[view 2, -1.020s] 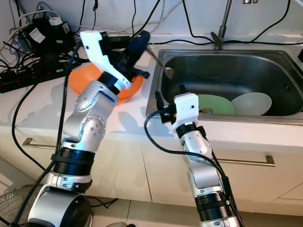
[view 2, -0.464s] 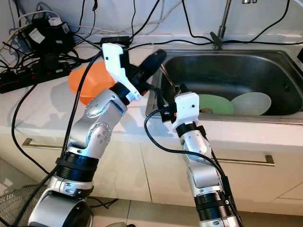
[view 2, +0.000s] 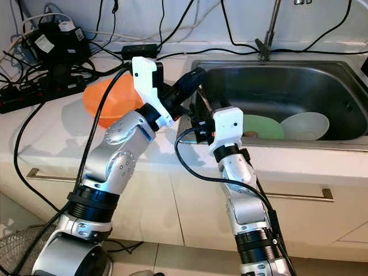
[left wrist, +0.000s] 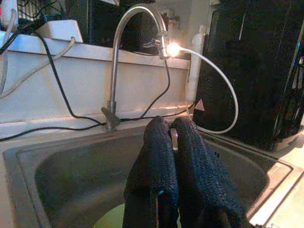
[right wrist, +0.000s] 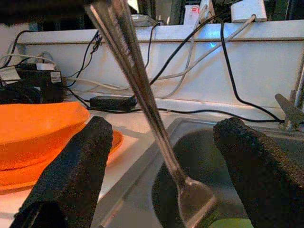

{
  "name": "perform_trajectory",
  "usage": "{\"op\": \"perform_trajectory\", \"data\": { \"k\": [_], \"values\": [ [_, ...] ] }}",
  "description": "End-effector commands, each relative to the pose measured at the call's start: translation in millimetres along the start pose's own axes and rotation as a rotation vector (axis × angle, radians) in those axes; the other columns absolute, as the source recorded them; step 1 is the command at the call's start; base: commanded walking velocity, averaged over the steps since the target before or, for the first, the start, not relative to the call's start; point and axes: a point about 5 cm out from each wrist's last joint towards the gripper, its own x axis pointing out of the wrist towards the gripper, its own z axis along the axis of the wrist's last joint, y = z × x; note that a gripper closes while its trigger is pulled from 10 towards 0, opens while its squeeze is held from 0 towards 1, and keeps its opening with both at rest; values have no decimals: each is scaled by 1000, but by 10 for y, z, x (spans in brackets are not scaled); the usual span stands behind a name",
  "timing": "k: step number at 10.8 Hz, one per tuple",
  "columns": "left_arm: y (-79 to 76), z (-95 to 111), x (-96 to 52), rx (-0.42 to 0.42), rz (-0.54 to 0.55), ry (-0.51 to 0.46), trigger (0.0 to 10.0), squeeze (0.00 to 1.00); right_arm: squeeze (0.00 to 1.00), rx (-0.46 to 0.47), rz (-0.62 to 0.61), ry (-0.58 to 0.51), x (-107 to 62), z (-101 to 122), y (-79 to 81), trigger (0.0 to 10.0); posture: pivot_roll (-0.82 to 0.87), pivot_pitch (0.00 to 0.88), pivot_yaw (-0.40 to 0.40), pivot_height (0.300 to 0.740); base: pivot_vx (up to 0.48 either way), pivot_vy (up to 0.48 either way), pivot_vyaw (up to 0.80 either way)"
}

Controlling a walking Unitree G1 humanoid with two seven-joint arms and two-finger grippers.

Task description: Kitchen organization

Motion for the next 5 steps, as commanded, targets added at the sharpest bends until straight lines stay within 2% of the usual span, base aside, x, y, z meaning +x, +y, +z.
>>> {"op": "perform_trajectory", "data": {
  "k": [1, 2, 3, 5],
  "values": [
    [-7, 31, -24, 9, -17, -2, 10000, 0, 0, 7, -2, -23, 41, 47, 6, 10000, 14, 0, 90, 740, 0, 0, 0],
    [-14, 44, -25, 1, -23, -7, 10000, 0, 0, 7, 3, -20, 46, 40, 10, 4706, 14, 0, 90, 740, 0, 0, 0],
    [-17, 58, -24, -5, -27, -12, 10000, 0, 0, 3, 9, -13, 49, 30, 12, 0, 15, 0, 87, 740, 0, 0, 0],
    [-20, 64, -25, -16, -27, -16, 10000, 0, 0, 4, 14, -10, 52, 21, 16, 0, 16, 0, 85, 740, 0, 0, 0]
  ]
}}
